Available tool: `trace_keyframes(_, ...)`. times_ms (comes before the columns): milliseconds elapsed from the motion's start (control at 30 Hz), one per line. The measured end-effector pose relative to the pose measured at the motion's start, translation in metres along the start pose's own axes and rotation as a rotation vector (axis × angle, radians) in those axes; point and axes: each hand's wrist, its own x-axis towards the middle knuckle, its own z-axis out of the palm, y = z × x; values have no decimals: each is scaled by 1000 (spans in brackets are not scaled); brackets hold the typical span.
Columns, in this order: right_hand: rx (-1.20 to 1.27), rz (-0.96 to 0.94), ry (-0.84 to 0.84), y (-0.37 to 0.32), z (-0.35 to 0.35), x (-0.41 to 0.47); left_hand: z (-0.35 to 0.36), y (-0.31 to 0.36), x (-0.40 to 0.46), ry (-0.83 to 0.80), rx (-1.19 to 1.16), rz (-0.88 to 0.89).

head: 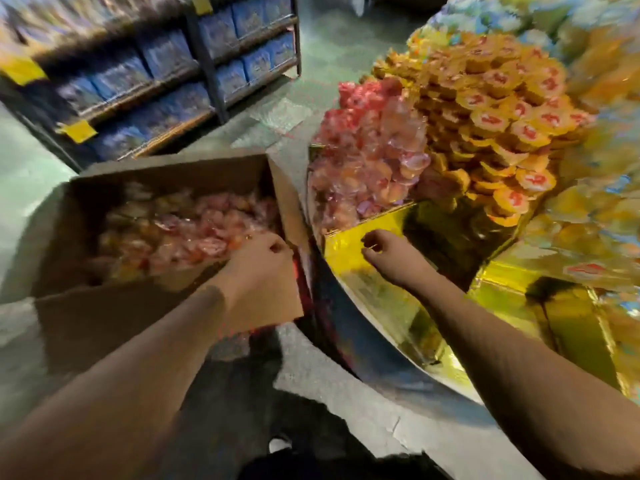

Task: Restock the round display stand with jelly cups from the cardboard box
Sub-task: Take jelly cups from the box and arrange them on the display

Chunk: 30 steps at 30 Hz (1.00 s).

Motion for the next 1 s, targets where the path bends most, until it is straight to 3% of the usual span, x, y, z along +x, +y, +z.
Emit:
trace_keyframes(200,-102,-137,-267,-112,104,45,-73,-123,-35,107,-50,-269)
trace_keyframes(367,-192,-204,-372,-173,168,84,-105,-200,-42,165,-136,-512)
trace_keyframes(733,-226,-232,-577,-280,285,236,-174,-332,25,217,-168,-758)
trace_keyframes(900,-332,-224,-585,-327,333,323,-194,-382,73,88,-114,-871)
trace_keyframes(1000,-294,-228,-469,-357,356,373,-192,-407,98,24,-128,-919)
